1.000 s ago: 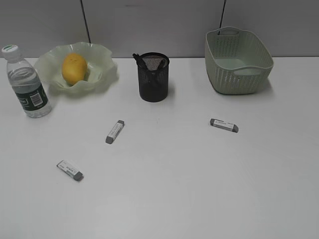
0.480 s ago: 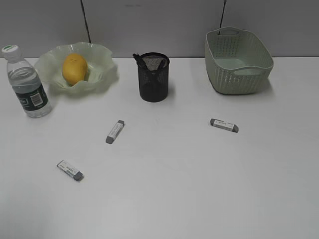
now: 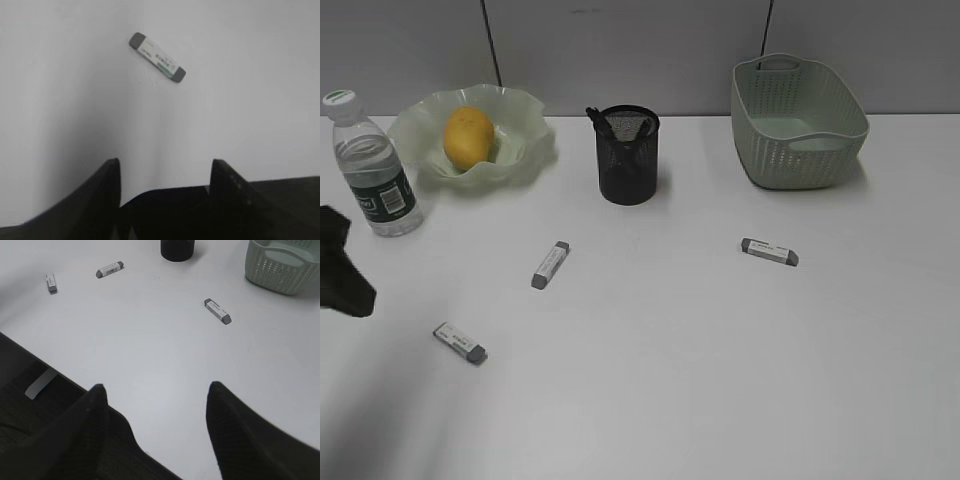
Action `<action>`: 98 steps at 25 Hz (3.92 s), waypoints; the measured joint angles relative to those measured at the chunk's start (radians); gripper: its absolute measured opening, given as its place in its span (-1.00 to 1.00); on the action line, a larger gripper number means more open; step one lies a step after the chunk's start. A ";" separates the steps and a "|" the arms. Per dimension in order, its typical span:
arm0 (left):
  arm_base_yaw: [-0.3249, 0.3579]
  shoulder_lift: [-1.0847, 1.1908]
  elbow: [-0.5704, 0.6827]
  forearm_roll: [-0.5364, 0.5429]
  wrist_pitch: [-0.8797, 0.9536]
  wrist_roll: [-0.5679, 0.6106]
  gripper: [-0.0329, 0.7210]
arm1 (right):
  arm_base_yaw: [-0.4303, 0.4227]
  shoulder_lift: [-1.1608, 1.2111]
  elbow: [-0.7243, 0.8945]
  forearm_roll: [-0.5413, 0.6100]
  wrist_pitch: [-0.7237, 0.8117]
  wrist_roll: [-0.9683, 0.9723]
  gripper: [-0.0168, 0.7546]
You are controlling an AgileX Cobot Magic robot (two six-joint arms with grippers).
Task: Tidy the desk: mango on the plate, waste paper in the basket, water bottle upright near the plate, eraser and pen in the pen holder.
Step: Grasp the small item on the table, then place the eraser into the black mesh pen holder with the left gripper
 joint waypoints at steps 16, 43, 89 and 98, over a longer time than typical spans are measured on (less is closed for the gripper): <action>-0.258 0.352 -0.094 0.281 -0.232 -0.692 0.22 | 0.000 0.000 0.000 0.000 -0.004 0.001 0.32; -0.277 0.634 -0.099 0.365 -0.420 -0.907 0.01 | 0.000 0.000 0.000 0.000 -0.005 0.004 0.32; -0.309 0.858 -0.941 0.633 -0.556 -0.715 -0.47 | 0.000 0.000 0.000 0.000 -0.008 0.008 0.31; -0.326 0.967 -1.026 0.633 -0.628 -0.708 -0.47 | 0.000 0.000 0.000 -0.001 -0.008 0.014 0.31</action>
